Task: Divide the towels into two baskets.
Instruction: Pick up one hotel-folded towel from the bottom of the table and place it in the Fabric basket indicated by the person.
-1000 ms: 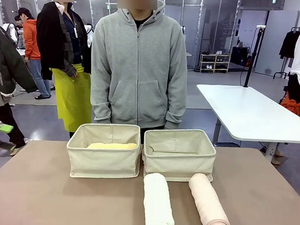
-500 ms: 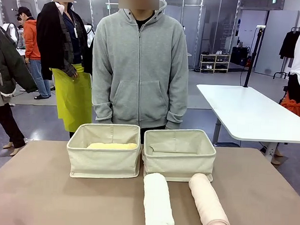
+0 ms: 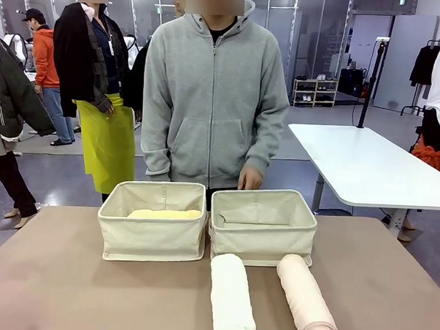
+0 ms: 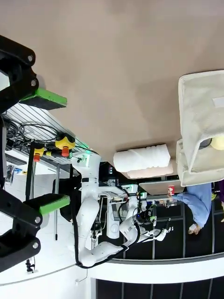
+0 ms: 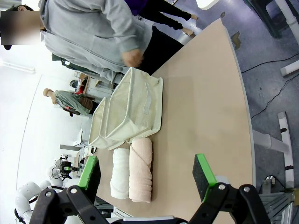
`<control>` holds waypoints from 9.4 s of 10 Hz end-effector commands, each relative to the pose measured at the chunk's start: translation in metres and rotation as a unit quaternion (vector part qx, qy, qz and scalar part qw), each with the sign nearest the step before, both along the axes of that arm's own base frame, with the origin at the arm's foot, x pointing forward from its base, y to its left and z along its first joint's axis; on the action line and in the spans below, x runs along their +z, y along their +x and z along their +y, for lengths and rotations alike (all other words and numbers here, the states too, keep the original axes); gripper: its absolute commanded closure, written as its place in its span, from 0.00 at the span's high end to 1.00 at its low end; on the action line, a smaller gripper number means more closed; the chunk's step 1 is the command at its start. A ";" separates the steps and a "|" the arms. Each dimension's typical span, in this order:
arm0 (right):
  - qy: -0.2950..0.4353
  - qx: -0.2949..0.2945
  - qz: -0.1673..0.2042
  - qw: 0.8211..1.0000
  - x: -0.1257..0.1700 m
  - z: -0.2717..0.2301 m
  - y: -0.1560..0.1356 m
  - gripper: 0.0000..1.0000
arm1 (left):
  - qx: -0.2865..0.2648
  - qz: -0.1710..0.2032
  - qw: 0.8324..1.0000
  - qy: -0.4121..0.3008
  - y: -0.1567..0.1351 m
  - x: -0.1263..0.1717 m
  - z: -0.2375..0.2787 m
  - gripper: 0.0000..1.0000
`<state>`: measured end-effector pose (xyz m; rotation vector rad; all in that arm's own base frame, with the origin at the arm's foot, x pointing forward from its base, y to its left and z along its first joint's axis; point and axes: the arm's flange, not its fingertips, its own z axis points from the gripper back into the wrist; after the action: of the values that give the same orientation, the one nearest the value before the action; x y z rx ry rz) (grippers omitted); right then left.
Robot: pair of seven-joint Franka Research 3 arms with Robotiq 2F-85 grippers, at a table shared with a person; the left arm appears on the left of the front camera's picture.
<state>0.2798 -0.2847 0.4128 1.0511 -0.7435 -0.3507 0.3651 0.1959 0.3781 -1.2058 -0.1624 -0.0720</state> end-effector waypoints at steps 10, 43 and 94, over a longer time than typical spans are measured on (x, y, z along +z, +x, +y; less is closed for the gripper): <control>-0.095 0.213 0.051 0.971 0.030 0.101 0.059 1.00 | 0.004 -0.006 1.000 -0.009 -0.003 0.002 -0.003 0.92; -0.532 0.351 0.070 0.767 0.031 0.452 0.100 0.24 | 0.004 -0.006 1.000 -0.009 -0.003 0.002 -0.003 0.92; -0.531 0.603 -0.176 0.569 0.054 0.440 0.223 1.00 | 0.004 -0.006 1.000 -0.009 -0.003 0.002 -0.003 0.92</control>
<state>0.5317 0.1959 0.4729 0.1108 -0.2213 1.4724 0.3647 0.1948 0.3775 -1.2077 -0.1606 -0.0721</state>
